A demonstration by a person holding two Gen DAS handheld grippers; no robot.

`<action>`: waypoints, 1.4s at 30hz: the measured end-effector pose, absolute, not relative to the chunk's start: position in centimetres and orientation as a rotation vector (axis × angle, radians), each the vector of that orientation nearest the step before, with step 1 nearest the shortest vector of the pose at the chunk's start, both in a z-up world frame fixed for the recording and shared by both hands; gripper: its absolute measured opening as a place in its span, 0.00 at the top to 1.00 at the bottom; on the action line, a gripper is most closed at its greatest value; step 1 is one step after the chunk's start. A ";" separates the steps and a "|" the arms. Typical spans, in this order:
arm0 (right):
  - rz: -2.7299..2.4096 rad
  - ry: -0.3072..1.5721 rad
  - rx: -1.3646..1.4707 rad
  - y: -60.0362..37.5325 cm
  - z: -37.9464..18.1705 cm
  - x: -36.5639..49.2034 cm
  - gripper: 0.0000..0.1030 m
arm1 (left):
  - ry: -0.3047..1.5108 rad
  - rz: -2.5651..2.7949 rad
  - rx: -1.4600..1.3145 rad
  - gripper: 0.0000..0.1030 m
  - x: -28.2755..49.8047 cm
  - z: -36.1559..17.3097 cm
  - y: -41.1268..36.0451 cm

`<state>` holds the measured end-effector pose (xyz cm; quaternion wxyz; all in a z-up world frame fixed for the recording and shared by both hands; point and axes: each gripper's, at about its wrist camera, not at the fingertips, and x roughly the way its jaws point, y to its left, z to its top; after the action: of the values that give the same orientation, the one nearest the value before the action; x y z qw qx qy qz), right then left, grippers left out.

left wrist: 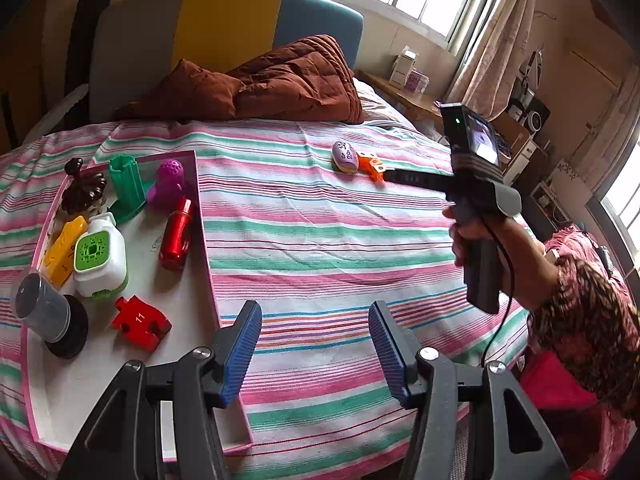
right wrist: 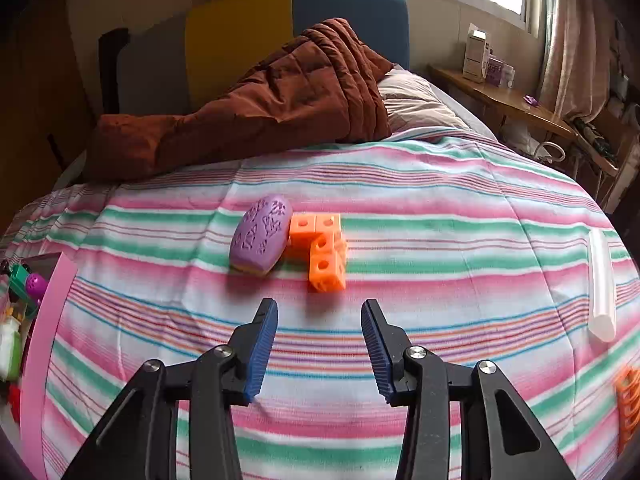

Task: Organize rigid objects
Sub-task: 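Move the right tool over the bedspread to the orange cube cluster, then grasp the orange cubes with the right tool while the left tool grasps the purple egg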

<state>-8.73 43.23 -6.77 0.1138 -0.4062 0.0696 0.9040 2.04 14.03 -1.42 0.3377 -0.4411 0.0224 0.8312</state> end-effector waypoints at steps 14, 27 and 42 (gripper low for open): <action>2.656 0.315 -1.266 46.5 -9.1 -15.0 0.70 | 0.115 2.144 -1.177 0.45 2.0 -1.8 15.4; 2.600 0.333 -1.222 47.0 -10.0 -10.3 0.74 | 0.084 2.142 -1.158 0.45 -1.1 -0.6 20.3; 2.510 0.409 -1.085 48.5 -10.5 -6.0 0.74 | 0.264 2.204 -1.173 0.44 -12.2 -3.0 35.3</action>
<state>-5.99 48.54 -10.54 0.1874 -0.3856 0.1452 0.8917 -12.15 35.34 -2.96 0.3104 -0.4440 0.0999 0.8346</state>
